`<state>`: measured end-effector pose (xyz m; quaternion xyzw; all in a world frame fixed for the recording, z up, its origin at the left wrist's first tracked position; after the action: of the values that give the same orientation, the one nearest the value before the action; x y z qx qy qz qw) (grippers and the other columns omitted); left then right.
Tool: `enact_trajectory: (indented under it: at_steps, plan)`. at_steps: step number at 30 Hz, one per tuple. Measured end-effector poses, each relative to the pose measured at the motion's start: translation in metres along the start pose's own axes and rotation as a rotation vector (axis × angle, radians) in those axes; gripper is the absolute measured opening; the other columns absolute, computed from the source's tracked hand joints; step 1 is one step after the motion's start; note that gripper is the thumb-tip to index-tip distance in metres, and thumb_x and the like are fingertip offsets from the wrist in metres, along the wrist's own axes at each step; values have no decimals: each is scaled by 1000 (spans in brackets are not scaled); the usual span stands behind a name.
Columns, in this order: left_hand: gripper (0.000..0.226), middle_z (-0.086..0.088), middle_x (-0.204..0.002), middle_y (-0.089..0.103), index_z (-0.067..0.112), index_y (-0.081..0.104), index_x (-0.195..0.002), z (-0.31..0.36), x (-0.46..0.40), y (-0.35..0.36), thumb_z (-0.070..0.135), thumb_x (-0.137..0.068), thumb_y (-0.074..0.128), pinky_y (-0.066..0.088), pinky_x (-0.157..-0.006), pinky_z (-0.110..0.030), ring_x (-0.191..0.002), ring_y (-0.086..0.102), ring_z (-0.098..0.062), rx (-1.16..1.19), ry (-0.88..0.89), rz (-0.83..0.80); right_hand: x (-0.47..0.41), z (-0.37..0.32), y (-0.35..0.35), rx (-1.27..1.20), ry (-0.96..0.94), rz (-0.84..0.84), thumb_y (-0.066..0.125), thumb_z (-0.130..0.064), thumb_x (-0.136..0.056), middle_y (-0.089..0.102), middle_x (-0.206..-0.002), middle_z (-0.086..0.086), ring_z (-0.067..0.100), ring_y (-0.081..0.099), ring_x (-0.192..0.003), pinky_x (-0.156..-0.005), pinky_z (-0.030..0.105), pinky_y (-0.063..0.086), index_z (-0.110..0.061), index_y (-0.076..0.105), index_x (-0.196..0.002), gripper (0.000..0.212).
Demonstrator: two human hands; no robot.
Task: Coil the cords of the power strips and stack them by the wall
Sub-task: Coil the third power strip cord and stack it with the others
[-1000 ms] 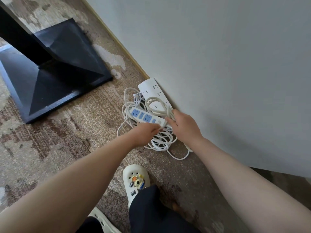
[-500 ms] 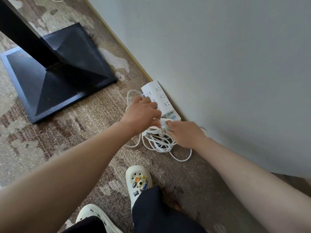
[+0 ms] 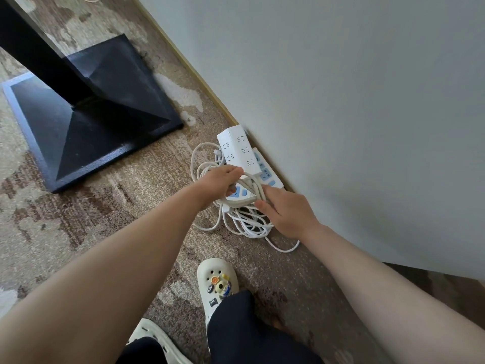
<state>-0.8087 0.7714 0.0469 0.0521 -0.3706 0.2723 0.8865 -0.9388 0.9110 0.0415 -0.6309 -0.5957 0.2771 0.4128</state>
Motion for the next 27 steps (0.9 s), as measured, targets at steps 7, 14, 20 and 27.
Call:
enact_trajectory:
  at_steps: [7,14,20,27]
  plan:
    - [20,-17,-101,66,5,54,-113,-11,10,0,13,-95,57,55,-88,-43,-90,66,-33,-41,24,-9,-1,3,1,7,51,-21,32,-52,-100,43,-67,-20,-3,44,-57,-50,22,29,-26,54,-123,41]
    - [23,-19,-101,67,-3,60,-107,-18,14,0,13,-90,62,60,-74,-34,-85,71,-27,262,-159,-37,3,6,10,123,117,-95,31,-50,-103,50,-79,-13,8,47,-62,-51,29,33,-21,46,-131,43]
    - [19,-10,-84,72,1,68,-94,-19,10,-2,18,-93,60,60,-61,-32,-70,70,-19,337,-190,59,1,-2,15,123,184,-104,29,-52,-102,50,-80,-11,7,45,-58,-48,29,34,-23,19,-153,59]
    - [15,-6,-71,73,7,64,-102,-21,13,8,14,-97,52,59,-63,-32,-62,69,-18,561,-256,161,-2,-3,13,144,194,-169,28,-52,-103,66,-103,2,22,62,-78,-63,37,48,-21,26,-151,57]
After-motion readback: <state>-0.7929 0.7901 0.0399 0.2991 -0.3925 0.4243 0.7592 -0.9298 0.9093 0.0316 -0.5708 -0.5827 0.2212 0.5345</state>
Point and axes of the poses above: each hand's wrist, its own x-axis away from the middle knuckle, its own y-axis out of the palm, z = x × y, the point moved 3 cm from there along -x, towards the middle knuckle
